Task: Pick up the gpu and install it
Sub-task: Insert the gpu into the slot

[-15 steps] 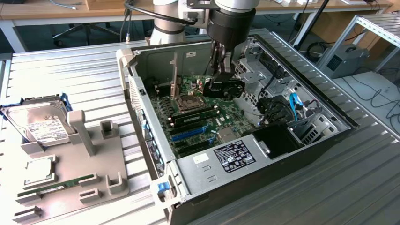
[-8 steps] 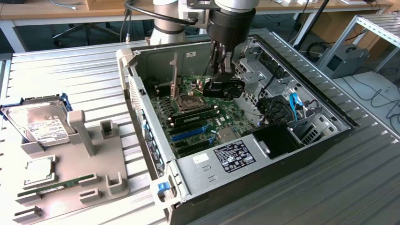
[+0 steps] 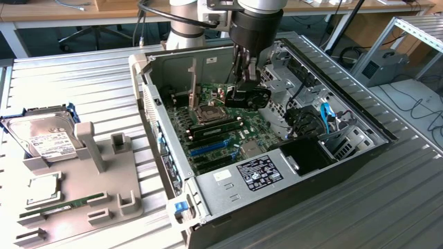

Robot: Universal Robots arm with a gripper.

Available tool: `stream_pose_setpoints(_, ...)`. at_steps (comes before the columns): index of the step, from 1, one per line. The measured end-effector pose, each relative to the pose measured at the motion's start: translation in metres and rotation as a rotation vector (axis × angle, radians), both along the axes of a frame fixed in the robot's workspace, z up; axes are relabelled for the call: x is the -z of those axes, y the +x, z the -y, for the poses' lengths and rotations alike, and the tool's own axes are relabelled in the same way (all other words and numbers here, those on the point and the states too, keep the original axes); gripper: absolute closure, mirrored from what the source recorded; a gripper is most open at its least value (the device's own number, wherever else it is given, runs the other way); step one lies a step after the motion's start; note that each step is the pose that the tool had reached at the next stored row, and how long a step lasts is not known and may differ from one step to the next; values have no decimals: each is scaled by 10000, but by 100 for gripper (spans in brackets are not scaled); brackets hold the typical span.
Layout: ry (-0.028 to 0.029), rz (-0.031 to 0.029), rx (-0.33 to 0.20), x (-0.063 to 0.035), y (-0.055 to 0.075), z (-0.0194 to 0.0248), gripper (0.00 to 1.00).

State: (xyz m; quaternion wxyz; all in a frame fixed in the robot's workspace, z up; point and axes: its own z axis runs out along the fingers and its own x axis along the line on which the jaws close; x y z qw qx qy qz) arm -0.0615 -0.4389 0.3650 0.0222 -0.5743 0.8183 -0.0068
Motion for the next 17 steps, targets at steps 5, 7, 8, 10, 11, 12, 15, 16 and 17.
stream_pose_setpoints(5,0,0,-69,0,0,0,74)
stream_pose_setpoints(7,-2,0,-91,0,0,0,74)
stream_pose_setpoints(8,-3,0,-103,0,0,0,74)
stream_pose_setpoints(10,-4,0,-124,0,0,0,74)
stream_pose_setpoints(11,-4,0,-136,0,0,0,74)
stream_pose_setpoints(12,-5,0,-147,0,0,0,74)
stream_pose_setpoints(15,-6,0,-184,1,0,0,74)
stream_pose_setpoints(16,-7,0,-203,1,0,0,74)
stream_pose_setpoints(17,-6,0,-214,1,0,0,74)
